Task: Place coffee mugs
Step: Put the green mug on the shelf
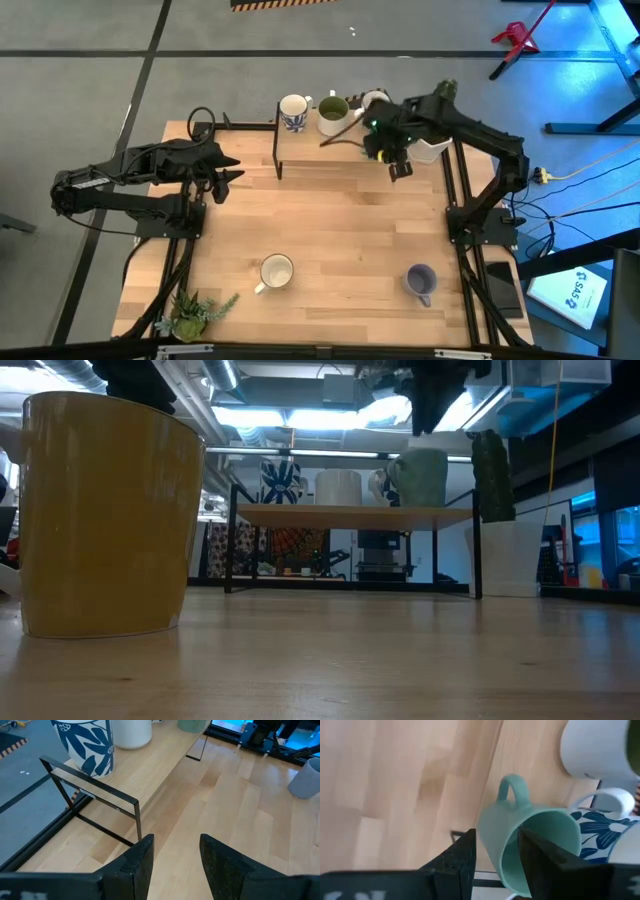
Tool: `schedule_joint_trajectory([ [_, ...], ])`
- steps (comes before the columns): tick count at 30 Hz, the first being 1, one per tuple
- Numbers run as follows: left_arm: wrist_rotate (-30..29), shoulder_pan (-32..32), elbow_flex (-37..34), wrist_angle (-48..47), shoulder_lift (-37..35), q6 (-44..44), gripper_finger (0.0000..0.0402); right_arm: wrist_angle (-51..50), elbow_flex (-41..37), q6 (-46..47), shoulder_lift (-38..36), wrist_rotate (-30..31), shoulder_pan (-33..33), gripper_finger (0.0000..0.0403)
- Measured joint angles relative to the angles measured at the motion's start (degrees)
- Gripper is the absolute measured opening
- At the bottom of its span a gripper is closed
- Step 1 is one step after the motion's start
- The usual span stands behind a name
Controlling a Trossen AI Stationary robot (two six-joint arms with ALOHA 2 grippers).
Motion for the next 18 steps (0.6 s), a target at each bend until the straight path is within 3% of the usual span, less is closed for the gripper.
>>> schedule_joint_trajectory([
  [5, 0.02, 0.00, 0.00, 0.01, 0.00, 0.02, 0.0153, 2.73, -4.40, -1.02, 0.00, 1.82, 0.26, 0.0131],
  [18, 0.02, 0.00, 0.00, 0.01, 0.02, -1.60, 0.0153, 3.25, -4.78, -1.16, -0.07, 1.63, -2.82, 0.0131],
])
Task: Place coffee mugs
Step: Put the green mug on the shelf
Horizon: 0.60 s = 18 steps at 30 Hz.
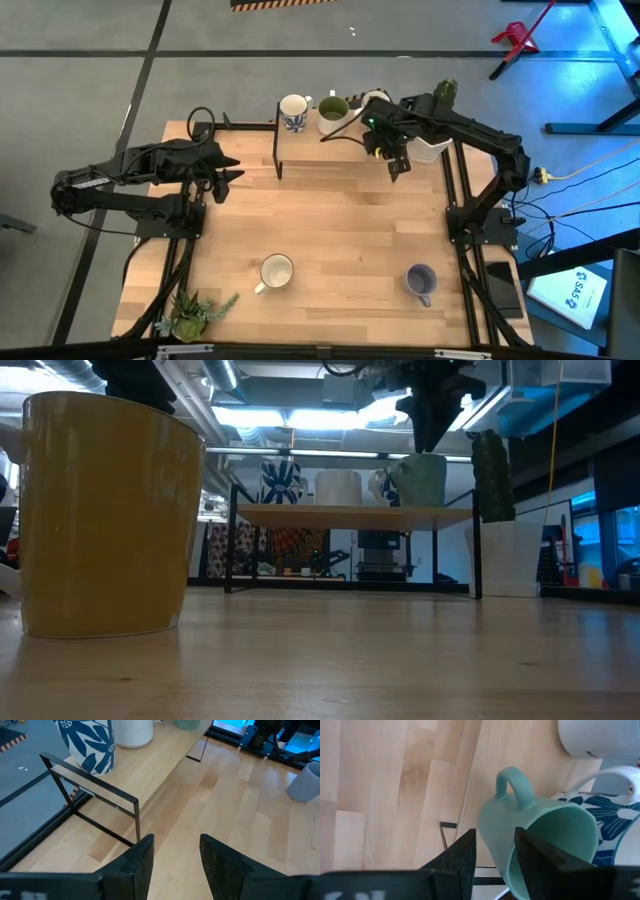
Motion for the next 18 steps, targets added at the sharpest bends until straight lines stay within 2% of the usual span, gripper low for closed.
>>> schedule_joint_trajectory([
  [13, 0.22, -0.02, 0.00, 0.00, -0.01, -1.47, 0.0153, -0.41, -0.01, 1.92, 0.00, -1.86, -0.87, 0.0131],
  [18, -0.20, 0.00, 0.00, 0.01, -0.02, -1.42, 0.0153, -1.14, -2.30, 2.21, 0.20, -2.12, -0.87, 0.0131],
])
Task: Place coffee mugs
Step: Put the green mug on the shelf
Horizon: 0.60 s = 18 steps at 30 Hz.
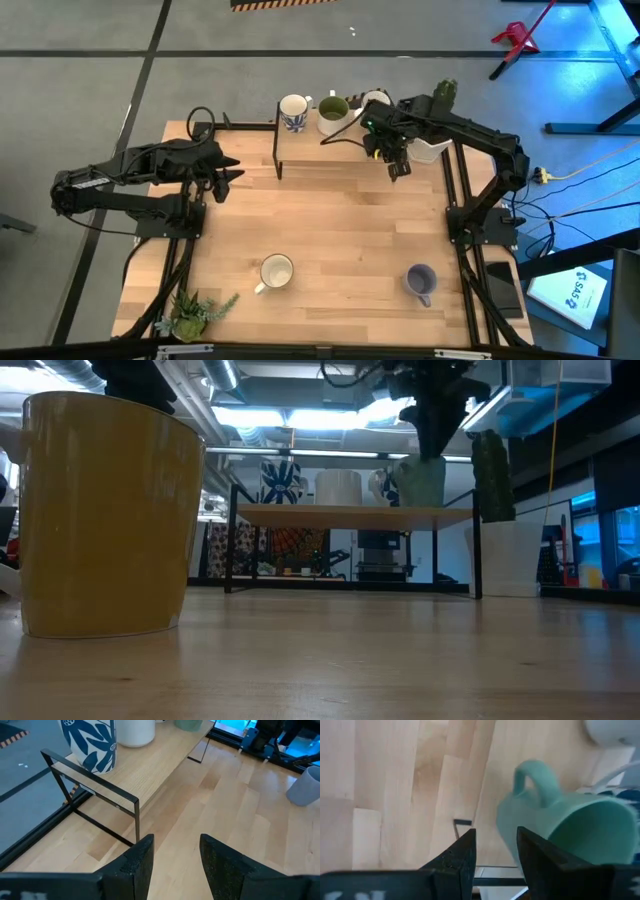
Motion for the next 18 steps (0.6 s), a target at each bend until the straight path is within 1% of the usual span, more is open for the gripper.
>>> schedule_joint_trajectory([
  [3, 0.00, 0.00, 0.00, -0.01, 0.02, 0.32, 0.0153, -0.05, -2.94, 1.01, -0.07, -0.51, 0.00, 0.0125],
  [5, 0.00, -0.01, 0.00, 0.01, 0.01, 0.36, 0.0153, 0.08, -4.60, 1.02, -0.02, -0.30, 0.00, 0.0112],
  [7, -0.02, 0.00, 0.00, -0.01, 0.02, 0.43, 0.0153, 0.69, -5.52, 1.00, -0.04, 0.04, 0.02, 0.0091],
  [11, -0.31, 0.00, 0.00, 0.00, 0.02, 0.47, 0.0153, 1.40, -5.61, 1.00, -0.09, 0.45, 0.02, 0.0033],
  [13, -0.94, -0.01, 0.00, -0.01, 0.00, 0.47, 0.0153, 1.45, -5.61, 0.98, -0.09, -0.37, 0.02, 0.0010],
  [15, -1.09, -0.02, 0.00, -0.01, 0.02, 0.47, 0.0153, 1.13, -5.59, 0.85, -0.20, -2.43, 0.02, 0.0007],
  [18, -1.07, -0.02, 0.00, -0.01, 0.00, 0.45, 0.0153, 1.07, -5.57, 0.83, -0.20, -7.52, 0.05, 0.0025],
])
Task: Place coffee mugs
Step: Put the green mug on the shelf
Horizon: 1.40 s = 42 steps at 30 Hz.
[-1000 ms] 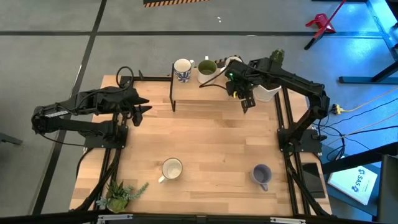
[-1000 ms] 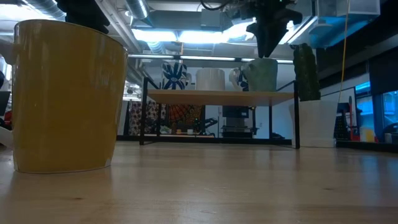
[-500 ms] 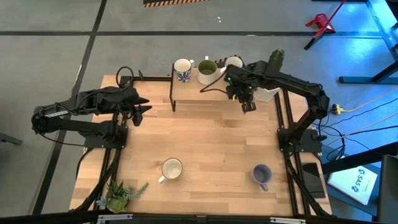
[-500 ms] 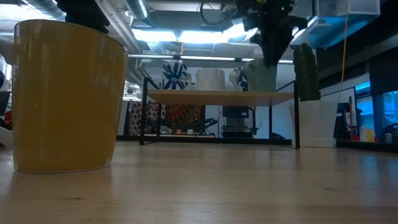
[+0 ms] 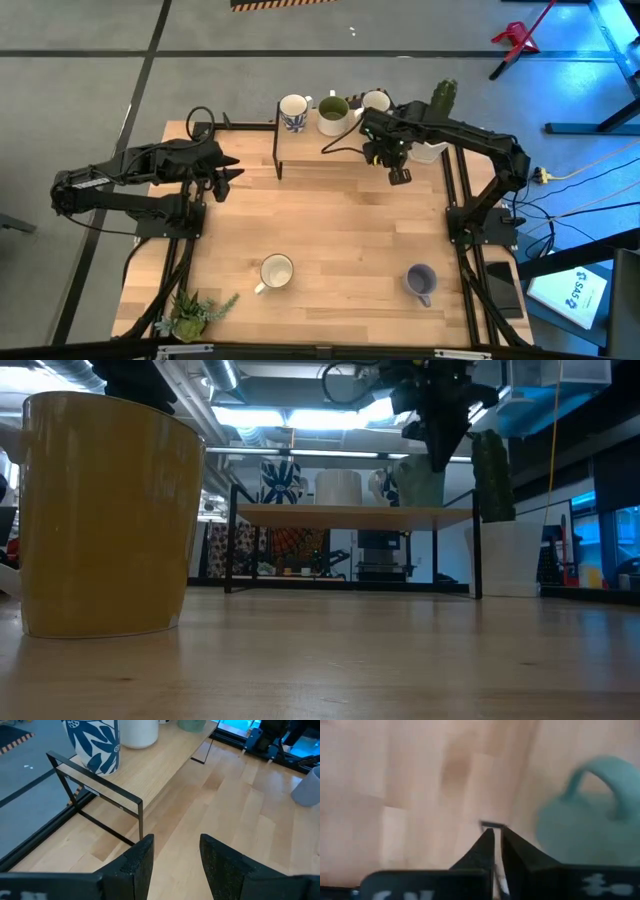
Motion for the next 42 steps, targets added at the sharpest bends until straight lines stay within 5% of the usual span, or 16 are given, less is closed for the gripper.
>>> schedule_joint_trajectory([
  [5, -0.01, 0.00, 0.00, 0.00, 0.01, -0.24, 0.0153, 0.49, 2.59, -0.42, -0.03, -8.40, 0.03, 0.0061],
  [10, 0.00, 0.00, 0.00, 0.01, 0.01, -0.26, 0.0153, 2.30, 9.59, -3.46, -0.09, -8.98, 0.03, 0.0120],
  [19, 0.00, 0.00, 0.00, 0.00, 0.02, -0.31, 0.0153, 2.37, 19.32, -5.86, -0.19, 5.68, -0.48, 0.0221],
  [42, 0.00, 0.02, 0.00, 0.00, 0.00, -0.02, 0.0153, -0.64, 5.19, -5.84, -0.04, 9.14, -2.10, 0.0221],
])
